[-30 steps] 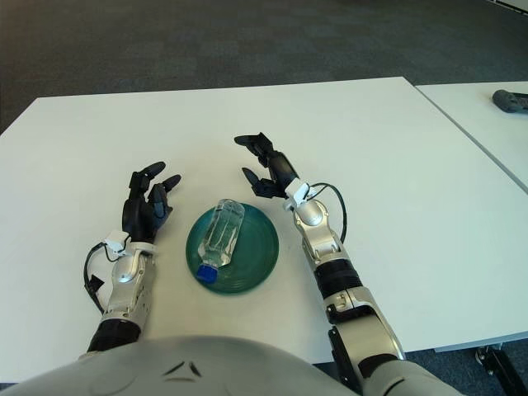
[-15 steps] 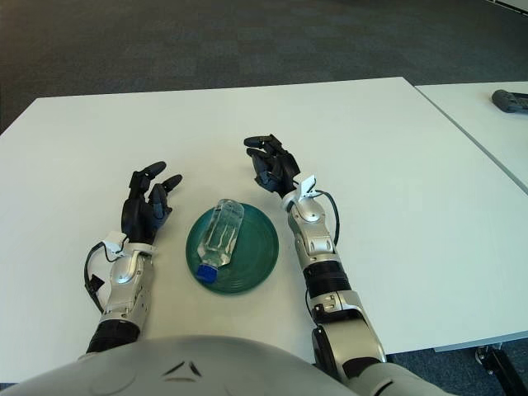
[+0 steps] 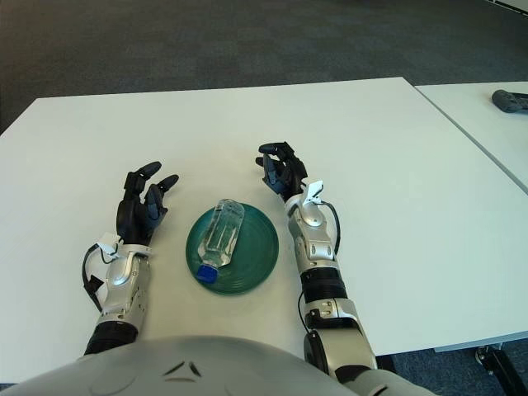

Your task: Put the bottle into the plate.

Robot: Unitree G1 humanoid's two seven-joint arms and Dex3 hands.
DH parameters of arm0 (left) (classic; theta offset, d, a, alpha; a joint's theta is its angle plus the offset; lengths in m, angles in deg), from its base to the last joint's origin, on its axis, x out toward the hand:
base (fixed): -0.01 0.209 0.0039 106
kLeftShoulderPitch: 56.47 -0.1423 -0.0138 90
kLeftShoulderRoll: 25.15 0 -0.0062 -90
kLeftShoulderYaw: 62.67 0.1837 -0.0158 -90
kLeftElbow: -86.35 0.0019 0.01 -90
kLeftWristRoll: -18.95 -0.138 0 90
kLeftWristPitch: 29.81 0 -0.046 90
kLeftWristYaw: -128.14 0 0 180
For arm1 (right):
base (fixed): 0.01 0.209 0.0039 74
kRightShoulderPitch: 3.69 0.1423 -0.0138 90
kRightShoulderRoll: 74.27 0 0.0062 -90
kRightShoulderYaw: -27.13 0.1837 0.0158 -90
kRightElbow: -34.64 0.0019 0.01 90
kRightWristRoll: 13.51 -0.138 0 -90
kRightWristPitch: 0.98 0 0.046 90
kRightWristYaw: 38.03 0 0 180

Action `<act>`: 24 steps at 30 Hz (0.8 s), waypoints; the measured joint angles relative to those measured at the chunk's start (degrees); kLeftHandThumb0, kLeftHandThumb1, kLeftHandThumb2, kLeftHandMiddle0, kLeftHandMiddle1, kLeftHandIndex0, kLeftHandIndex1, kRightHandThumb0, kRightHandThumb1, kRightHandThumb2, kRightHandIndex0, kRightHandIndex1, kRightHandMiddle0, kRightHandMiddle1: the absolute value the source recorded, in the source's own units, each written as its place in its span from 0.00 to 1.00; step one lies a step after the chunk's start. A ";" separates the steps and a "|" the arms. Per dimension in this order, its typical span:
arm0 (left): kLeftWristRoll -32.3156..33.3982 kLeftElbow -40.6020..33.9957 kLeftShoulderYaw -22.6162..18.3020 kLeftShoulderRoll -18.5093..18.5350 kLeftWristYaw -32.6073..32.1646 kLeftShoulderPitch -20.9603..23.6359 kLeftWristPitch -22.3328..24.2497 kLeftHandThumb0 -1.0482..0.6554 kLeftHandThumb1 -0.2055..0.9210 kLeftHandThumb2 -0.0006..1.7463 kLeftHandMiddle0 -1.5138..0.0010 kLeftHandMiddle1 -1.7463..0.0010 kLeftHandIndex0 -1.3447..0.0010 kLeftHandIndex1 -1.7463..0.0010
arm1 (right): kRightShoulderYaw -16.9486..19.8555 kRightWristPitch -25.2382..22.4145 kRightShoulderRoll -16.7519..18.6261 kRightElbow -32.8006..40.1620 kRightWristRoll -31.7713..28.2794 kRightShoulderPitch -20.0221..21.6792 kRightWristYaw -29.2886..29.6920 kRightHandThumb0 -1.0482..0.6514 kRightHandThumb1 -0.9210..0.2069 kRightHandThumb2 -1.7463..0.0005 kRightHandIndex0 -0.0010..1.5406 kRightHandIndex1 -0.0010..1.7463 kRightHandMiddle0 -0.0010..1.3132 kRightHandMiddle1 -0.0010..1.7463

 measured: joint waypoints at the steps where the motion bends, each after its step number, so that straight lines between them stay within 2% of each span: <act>1: 0.00 -0.06 -0.04 0.01 0.03 -0.07 0.00 0.16 1.00 0.37 0.67 0.51 0.86 0.32 | 0.32 -0.22 0.33 0.01 -0.29 -0.19 0.14 0.61 0.51 0.29 0.40 0.93 0.32 0.99; 5: 0.09 -0.19 -0.17 0.00 0.18 -0.23 -0.02 0.16 1.00 0.37 0.68 0.51 0.86 0.32 | 1.22 -0.81 1.13 0.15 -1.22 -1.25 0.32 0.61 0.60 0.23 0.45 0.91 0.37 1.00; 9: 0.58 -0.36 -0.46 0.05 0.77 -0.36 -0.01 0.17 1.00 0.37 0.69 0.52 0.86 0.33 | 1.46 -2.19 1.49 0.74 -1.25 -2.00 0.33 0.61 0.64 0.20 0.48 0.89 0.40 1.00; 18: 1.65 -0.96 -1.25 0.31 1.80 -0.86 -0.04 0.18 1.00 0.36 0.69 0.53 0.85 0.34 | 1.92 -3.17 1.43 2.12 -1.29 -2.56 -1.20 0.61 0.68 0.17 0.50 0.90 0.41 1.00; 24: 1.92 -1.15 -1.68 0.36 2.15 -1.04 -0.36 0.18 1.00 0.36 0.68 0.53 0.85 0.34 | 2.28 -0.95 1.47 0.45 -1.20 -2.56 -2.43 0.61 0.68 0.17 0.49 0.91 0.42 1.00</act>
